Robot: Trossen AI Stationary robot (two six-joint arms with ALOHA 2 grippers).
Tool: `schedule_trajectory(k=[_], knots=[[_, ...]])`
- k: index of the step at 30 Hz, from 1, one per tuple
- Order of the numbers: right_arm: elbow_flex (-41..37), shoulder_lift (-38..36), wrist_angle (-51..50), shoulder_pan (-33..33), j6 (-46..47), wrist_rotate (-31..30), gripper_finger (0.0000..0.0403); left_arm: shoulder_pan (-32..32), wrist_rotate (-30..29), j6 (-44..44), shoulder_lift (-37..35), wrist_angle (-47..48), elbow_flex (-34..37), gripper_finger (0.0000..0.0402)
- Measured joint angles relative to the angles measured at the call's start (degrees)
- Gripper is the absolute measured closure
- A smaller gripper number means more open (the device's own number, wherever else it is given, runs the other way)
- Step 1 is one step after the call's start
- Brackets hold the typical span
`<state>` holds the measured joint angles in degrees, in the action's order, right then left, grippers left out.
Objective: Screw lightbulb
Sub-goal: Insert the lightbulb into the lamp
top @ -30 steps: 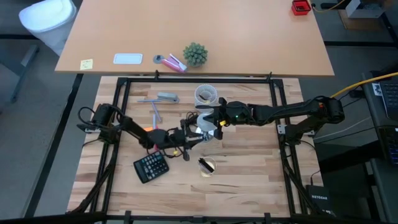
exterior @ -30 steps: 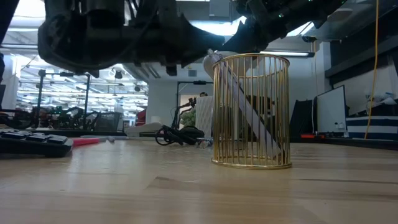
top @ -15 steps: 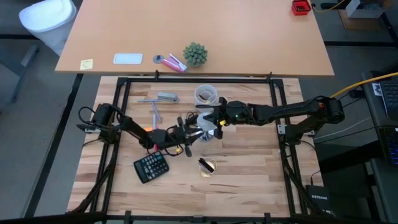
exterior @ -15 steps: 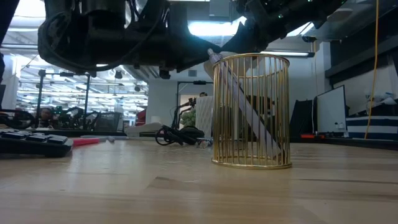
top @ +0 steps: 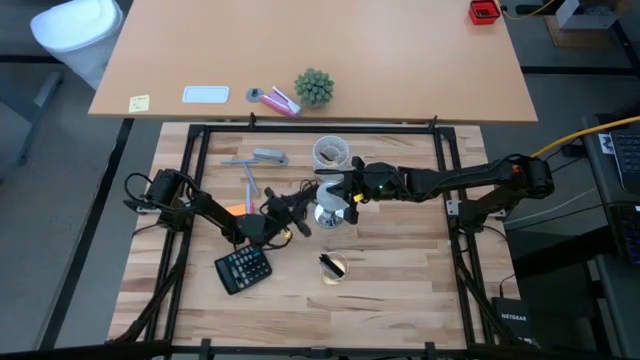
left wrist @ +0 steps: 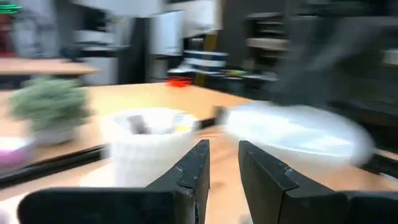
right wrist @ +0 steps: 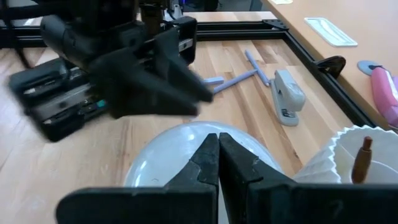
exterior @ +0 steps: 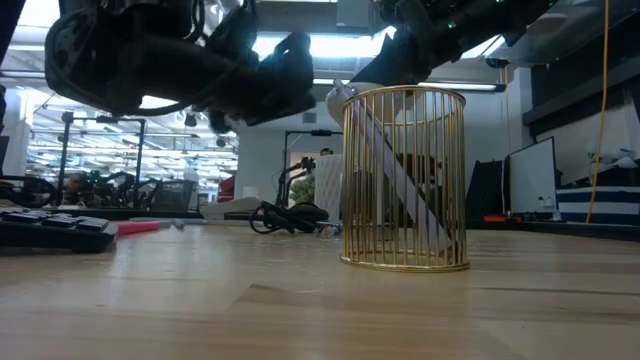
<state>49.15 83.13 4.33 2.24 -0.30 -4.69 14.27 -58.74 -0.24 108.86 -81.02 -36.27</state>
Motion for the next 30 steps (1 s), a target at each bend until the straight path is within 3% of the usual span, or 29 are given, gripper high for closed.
schedule_trajectory(k=[3, 7, 10, 16, 22, 26, 30], knots=[[-0.02, 0.00, 0.14, 0.02, 0.00, -0.02, 0.0398, 0.39, -5.70, -2.65, 0.00, 0.00, 0.02, 0.0325], [-0.02, 0.00, 0.16, 0.00, 0.00, -0.04, 0.0398, 1.96, -5.07, -0.55, 0.00, -0.91, 0.02, 0.0325], [-0.02, 0.00, 0.20, 0.00, 0.00, -0.04, 0.0398, 3.22, -0.19, 2.66, 0.00, -2.48, 0.02, 0.0325], [-0.02, 0.00, 0.26, 0.00, 0.00, -0.10, 0.0398, 2.97, 17.32, 2.51, 0.00, -3.79, -1.01, 0.0325], [-0.02, 0.00, 0.33, 0.00, 0.00, -0.15, 0.0398, -0.21, 27.54, -0.85, 0.00, 4.02, -3.93, 0.0325], [-0.04, 0.02, 0.35, 0.00, 0.00, -0.17, 0.0398, -1.63, 28.89, -2.71, 0.00, 8.07, -5.26, 0.0325], [-0.04, 0.02, 0.35, 0.00, -0.02, -0.32, 0.0398, -2.02, 26.58, -2.71, 0.00, 7.88, -5.54, 0.0325]])
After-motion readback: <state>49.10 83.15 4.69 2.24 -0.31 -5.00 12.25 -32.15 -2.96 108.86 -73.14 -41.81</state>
